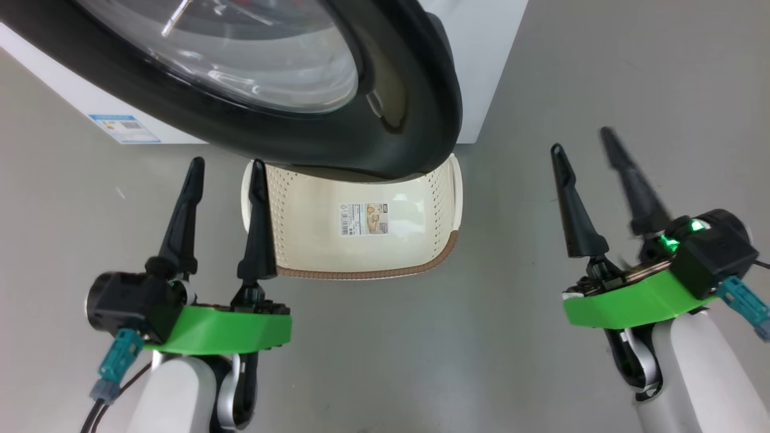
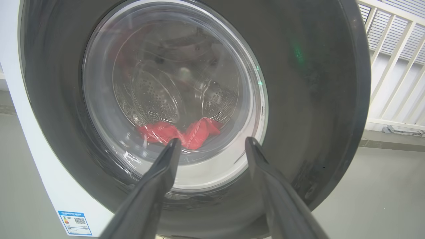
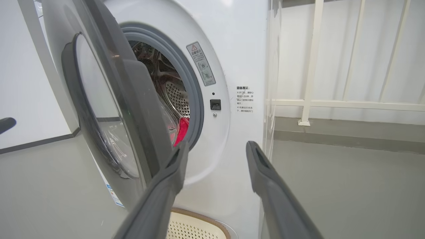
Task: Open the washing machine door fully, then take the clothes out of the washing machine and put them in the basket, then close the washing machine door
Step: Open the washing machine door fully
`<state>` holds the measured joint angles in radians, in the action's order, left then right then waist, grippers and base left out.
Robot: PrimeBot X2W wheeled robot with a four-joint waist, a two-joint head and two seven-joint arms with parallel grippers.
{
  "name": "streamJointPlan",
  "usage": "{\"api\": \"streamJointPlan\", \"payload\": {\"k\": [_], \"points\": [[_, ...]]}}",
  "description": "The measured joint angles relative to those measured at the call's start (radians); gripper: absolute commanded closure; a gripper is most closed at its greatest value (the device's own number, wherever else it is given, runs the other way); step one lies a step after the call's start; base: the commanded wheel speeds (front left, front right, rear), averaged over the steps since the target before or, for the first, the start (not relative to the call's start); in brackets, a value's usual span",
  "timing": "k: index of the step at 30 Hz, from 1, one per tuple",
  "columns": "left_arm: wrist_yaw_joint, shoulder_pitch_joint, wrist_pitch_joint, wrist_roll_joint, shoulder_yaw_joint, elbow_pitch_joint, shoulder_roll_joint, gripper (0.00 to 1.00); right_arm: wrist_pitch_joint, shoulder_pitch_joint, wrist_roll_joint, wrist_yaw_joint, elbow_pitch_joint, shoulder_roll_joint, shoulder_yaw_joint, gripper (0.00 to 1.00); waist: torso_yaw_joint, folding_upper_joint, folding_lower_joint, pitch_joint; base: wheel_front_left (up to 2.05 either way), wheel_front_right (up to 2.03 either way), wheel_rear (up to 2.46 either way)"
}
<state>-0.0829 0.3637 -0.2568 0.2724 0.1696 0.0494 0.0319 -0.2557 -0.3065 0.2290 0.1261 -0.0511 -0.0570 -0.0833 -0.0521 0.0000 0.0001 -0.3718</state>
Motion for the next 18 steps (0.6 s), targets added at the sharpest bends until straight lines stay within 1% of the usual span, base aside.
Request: {"api": "streamJointPlan", "payload": {"k": [4,7,9,15,18], "points": [[0.0,0.0,0.0,0.0,0.002,-0.007,0.0,0.0,0.0,-0.005,0.057,0.0,-0.047,0.0,-0.017,1.0,-0.012,0.0,-0.0001,-0.003,0.0,0.0,0.0],[0.0,0.0,0.0,0.0,0.004,-0.012,0.0,0.0,0.005,-0.035,0.174,0.0,-0.086,0.0,-0.027,1.0,-0.024,0.0,-0.0001,-0.006,0.0,0.0,0.0],[-0.002,0.0,0.0,0.0,0.006,-0.017,0.0,0.0,0.026,-0.077,0.253,0.0,-0.105,0.0,-0.031,1.0,-0.032,0.0,0.0,-0.008,0.0,0.0,0.0],[-0.002,0.0,0.0,0.0,0.008,-0.018,0.0,0.0,0.107,-0.205,0.46,0.0,-0.152,-0.001,-0.024,1.0,-0.05,0.0,-0.0001,-0.011,0.0,0.0,0.0],[-0.005,0.0,0.0,0.0,0.014,-0.019,0.0,0.0,0.168,-0.263,0.562,0.0,-0.174,-0.002,-0.011,1.0,-0.059,0.0,0.0,-0.013,0.0,0.0,0.0]]}}
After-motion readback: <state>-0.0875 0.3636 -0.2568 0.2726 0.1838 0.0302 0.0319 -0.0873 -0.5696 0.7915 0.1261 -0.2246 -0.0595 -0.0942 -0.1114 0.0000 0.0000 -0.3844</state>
